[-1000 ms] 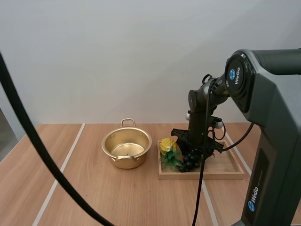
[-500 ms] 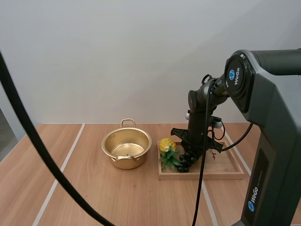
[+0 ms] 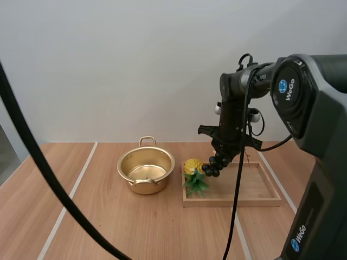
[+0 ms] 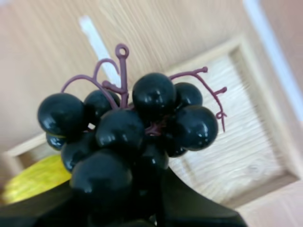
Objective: Open the pot, put the grape inside, and close it
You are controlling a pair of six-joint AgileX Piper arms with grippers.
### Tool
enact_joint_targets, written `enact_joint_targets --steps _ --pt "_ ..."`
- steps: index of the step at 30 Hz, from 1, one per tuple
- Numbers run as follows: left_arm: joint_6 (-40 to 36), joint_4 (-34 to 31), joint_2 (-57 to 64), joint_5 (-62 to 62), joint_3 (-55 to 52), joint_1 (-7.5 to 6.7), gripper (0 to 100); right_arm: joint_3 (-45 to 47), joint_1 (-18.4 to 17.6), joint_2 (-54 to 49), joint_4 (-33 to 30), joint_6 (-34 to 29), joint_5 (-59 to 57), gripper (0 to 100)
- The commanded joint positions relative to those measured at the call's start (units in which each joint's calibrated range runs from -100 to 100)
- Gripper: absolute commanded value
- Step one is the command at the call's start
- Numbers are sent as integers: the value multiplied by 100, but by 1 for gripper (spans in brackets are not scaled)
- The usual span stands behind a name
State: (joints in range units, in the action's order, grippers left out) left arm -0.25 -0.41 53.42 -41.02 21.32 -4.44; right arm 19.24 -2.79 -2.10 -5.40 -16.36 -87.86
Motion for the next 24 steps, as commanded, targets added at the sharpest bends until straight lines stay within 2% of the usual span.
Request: enact_joint_targets --steps 1,13,24 --pt "2 -76 4 244 18 -22 0 -202 20 -587 -47 249 -237 0" --pt "2 -76 4 244 18 -22 0 -433 20 -2570 -197 748 -185 0" --pt "2 -76 4 244 18 -22 0 -433 20 -3919 -400 794 21 0"
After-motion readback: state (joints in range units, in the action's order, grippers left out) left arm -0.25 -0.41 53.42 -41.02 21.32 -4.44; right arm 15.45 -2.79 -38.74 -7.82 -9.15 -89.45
